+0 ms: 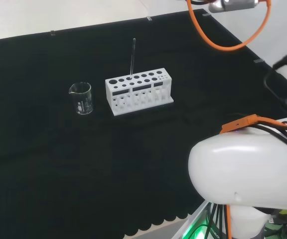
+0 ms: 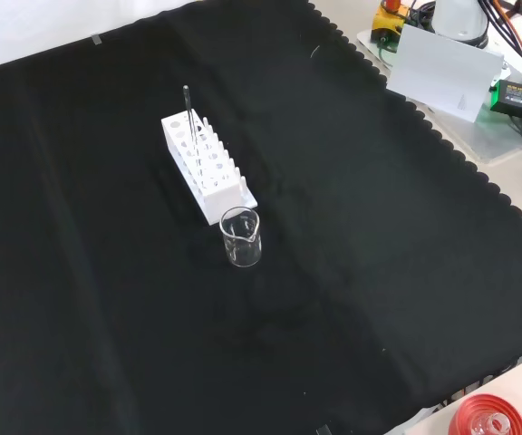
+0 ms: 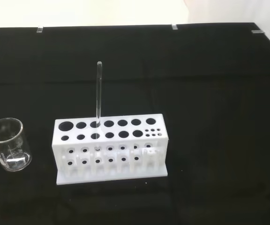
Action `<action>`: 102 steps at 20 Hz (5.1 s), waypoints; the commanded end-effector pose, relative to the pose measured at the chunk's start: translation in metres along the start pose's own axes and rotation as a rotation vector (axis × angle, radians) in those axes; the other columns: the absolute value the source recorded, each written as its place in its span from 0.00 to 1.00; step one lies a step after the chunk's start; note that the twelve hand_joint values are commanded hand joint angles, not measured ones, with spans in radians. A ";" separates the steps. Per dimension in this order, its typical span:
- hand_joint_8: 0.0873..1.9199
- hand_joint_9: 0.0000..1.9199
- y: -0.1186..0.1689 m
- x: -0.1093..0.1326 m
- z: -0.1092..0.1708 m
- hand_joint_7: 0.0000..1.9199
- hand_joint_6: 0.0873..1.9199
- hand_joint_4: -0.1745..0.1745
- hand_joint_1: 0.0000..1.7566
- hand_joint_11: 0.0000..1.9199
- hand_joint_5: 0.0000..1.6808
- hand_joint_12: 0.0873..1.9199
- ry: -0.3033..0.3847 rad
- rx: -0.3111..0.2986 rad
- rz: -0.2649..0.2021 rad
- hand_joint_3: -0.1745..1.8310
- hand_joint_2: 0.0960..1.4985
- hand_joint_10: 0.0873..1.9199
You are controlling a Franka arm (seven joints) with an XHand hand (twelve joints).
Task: Take the glass rod from the white test tube rack.
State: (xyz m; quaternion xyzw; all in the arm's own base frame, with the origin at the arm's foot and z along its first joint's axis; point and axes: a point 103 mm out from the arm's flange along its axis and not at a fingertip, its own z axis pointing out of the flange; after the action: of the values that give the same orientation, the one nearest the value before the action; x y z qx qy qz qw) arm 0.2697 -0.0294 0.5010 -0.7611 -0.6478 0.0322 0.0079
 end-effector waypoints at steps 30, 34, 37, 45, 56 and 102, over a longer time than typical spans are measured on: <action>0.38 0.27 0.216 0.059 0.073 0.12 0.00 0.22 0.34 0.33 0.19 0.66 0.006 0.031 -0.094 0.00 0.78 0.37; 0.38 0.30 0.224 0.059 0.089 0.14 0.00 0.21 0.34 0.36 0.20 0.66 0.005 0.049 -0.103 0.00 0.78 0.36; 0.38 0.32 0.228 0.059 0.102 0.15 0.00 0.20 0.34 0.37 0.21 0.66 0.012 0.065 -0.120 0.00 0.78 0.36; 0.38 0.34 0.240 0.059 0.145 0.18 0.00 0.21 0.31 0.38 0.23 0.66 0.027 0.125 -0.131 0.00 0.81 0.35; 0.37 0.36 0.232 0.062 0.173 0.19 0.00 0.21 0.28 0.39 0.24 0.66 0.028 0.179 -0.128 0.00 0.85 0.35; 0.37 0.58 0.273 0.068 0.234 0.35 0.52 0.01 0.63 0.63 0.44 0.51 0.071 0.183 -0.333 0.02 0.78 0.25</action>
State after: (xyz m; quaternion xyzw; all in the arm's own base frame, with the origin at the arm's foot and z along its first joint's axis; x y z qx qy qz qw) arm 0.5362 -0.0133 0.2470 -0.6424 -0.7511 0.0808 0.1287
